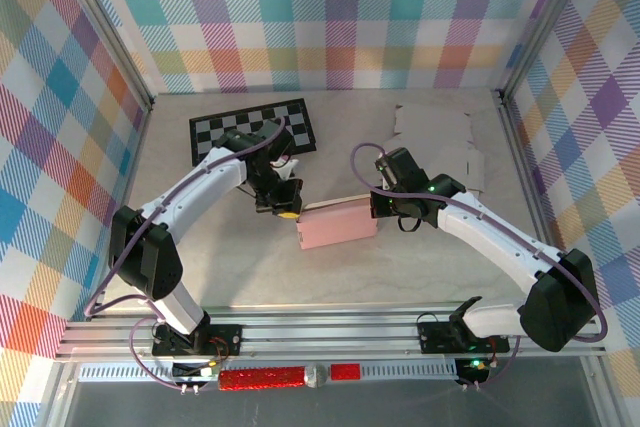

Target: Fold the paper box

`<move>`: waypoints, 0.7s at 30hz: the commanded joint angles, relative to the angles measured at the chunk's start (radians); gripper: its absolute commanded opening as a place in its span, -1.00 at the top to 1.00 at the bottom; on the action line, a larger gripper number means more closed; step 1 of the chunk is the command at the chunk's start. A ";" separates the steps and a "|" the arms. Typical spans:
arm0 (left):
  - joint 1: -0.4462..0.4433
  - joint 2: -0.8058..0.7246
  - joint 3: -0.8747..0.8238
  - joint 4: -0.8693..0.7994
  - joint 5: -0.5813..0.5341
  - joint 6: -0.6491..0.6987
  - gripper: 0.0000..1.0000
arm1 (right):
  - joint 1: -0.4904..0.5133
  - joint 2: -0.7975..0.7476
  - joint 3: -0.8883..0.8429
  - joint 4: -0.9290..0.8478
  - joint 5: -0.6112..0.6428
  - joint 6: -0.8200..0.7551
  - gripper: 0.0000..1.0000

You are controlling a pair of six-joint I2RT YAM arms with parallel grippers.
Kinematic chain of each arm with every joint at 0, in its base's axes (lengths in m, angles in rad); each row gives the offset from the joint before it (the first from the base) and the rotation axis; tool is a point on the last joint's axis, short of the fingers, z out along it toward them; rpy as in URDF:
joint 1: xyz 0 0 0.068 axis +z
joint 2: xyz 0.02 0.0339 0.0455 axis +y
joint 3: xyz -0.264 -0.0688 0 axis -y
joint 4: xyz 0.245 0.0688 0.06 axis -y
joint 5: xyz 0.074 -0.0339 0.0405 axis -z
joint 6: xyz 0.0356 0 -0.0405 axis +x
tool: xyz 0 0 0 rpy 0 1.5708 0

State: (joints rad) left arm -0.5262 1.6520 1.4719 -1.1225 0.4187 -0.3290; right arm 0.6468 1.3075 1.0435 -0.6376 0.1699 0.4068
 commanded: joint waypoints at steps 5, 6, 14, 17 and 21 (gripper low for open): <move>0.009 0.017 0.062 -0.034 0.060 -0.026 1.00 | -0.005 0.009 0.012 -0.021 -0.064 -0.003 1.00; 0.011 0.019 0.062 -0.039 0.061 -0.024 1.00 | -0.008 0.009 0.012 -0.020 -0.066 -0.005 1.00; 0.015 0.002 0.008 -0.023 0.060 0.017 1.00 | -0.013 0.005 0.007 -0.019 -0.075 0.000 1.00; 0.015 -0.020 -0.037 0.018 0.061 0.041 1.00 | -0.013 0.007 0.003 -0.018 -0.079 0.000 1.00; 0.015 -0.045 -0.079 0.046 0.049 0.077 1.00 | -0.013 0.004 0.000 -0.019 -0.087 -0.002 1.00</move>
State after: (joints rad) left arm -0.5182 1.6405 1.4265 -1.1046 0.4473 -0.2947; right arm 0.6331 1.3075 1.0435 -0.6361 0.1295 0.4042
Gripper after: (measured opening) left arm 0.040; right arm 0.059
